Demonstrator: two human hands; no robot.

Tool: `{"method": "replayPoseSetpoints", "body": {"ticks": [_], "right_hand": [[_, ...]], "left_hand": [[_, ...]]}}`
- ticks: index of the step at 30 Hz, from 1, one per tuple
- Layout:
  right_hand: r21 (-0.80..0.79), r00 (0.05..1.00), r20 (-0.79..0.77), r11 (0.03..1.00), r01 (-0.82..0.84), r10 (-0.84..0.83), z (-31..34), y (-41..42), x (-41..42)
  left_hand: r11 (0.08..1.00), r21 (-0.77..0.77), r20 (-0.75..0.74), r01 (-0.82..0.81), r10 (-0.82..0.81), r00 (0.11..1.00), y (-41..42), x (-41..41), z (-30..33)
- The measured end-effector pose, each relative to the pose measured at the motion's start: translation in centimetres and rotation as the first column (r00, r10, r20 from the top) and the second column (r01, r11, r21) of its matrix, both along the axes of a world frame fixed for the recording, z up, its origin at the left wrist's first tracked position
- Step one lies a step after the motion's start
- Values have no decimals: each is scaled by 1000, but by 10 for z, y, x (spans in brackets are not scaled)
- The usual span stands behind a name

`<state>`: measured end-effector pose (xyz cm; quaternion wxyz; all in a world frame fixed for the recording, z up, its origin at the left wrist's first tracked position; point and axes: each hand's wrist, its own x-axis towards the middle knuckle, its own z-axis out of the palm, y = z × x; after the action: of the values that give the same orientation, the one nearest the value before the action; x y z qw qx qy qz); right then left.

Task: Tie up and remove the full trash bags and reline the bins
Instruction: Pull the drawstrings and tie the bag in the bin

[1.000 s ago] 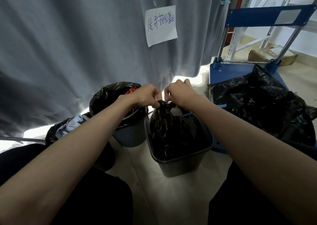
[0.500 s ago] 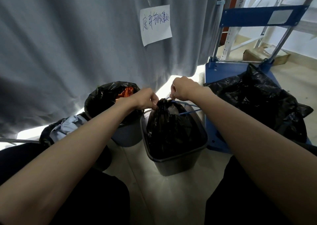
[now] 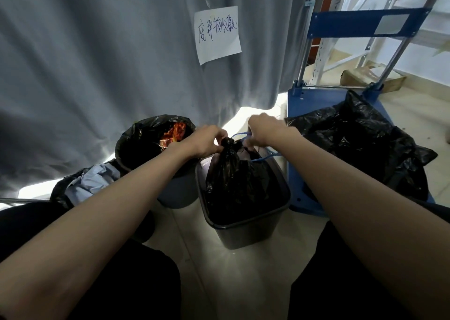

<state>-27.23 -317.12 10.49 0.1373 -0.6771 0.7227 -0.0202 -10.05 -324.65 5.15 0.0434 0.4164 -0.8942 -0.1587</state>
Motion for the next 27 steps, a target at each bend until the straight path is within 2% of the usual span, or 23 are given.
{"method": "replayPoseSetpoints", "body": {"ticks": [4,14,19,24,27], "right_hand": [[6,989,139,998,-57,56,17,-7,9],[6,995,96,1000,-4,3,24,-8,8],[58,995,80,996,-64,60,19,-2,12],[50,982,124,988,-146,139,27,-1,15],[0,976,155,988,-153,151,27,-2,14]], "left_hand": [[1000,-6,25,14,-14,1000,4,0,-4],[992,-38,120,-119,122,985,9,-2,-10],[987,-11,208,-157,156,966,14,3,-30],[969,3,134,-247,244,960,5,18,-31],[981,18,186,-192,186,965,14,14,-31]]}}
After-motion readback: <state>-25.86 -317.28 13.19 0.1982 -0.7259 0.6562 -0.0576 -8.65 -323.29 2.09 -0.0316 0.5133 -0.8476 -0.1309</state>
